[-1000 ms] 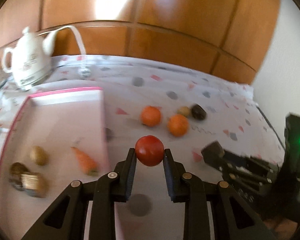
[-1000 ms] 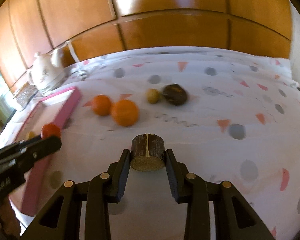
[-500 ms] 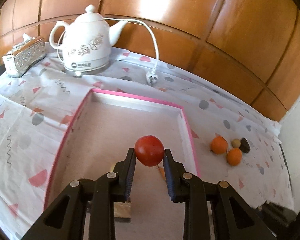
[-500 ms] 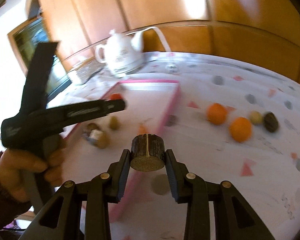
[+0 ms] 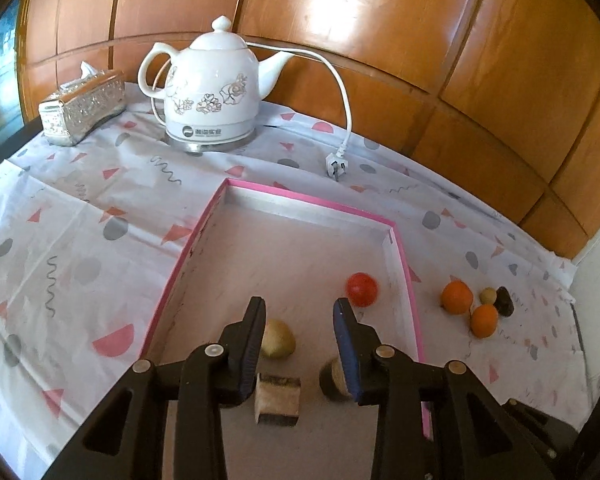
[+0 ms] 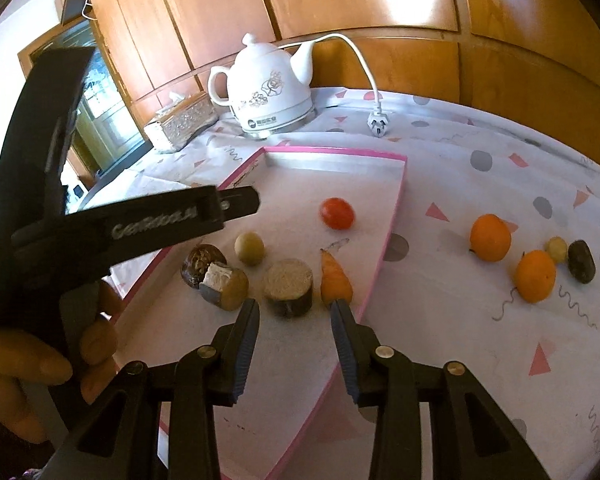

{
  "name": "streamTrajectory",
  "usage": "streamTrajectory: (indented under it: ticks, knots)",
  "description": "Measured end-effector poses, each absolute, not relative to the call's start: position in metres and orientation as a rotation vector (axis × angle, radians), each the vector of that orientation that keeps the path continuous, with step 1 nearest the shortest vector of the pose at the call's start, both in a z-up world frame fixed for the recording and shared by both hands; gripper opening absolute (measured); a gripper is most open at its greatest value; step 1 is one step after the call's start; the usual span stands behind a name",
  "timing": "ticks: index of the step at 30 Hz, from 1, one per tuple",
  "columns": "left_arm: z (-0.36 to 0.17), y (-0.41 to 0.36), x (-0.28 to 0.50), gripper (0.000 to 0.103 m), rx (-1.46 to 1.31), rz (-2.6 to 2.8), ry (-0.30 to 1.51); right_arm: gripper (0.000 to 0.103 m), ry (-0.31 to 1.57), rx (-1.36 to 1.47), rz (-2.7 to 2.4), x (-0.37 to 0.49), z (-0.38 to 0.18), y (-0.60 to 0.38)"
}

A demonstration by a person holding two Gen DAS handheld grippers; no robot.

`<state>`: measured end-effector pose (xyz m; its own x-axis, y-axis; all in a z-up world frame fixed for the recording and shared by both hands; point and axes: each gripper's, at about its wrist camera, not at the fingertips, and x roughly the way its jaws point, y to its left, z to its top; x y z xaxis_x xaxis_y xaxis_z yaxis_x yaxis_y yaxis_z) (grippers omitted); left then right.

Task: Organize fruits
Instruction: 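Carry the tomato into the tray with left tool while right tool lowers log slice, then move both open tools back toward the oranges on the cloth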

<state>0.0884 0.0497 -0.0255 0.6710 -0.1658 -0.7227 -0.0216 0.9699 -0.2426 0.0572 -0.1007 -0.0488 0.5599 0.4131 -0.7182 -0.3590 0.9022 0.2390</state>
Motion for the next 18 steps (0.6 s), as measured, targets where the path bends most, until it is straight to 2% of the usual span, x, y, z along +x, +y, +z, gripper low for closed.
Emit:
streamTrajectory:
  ticks: [18]
  knots:
    - [-0.026, 0.022, 0.065, 0.037, -0.184, -0.137, 0.849, 0.038, 0.843, 0.171, 0.288, 0.044, -0.051, -0.153]
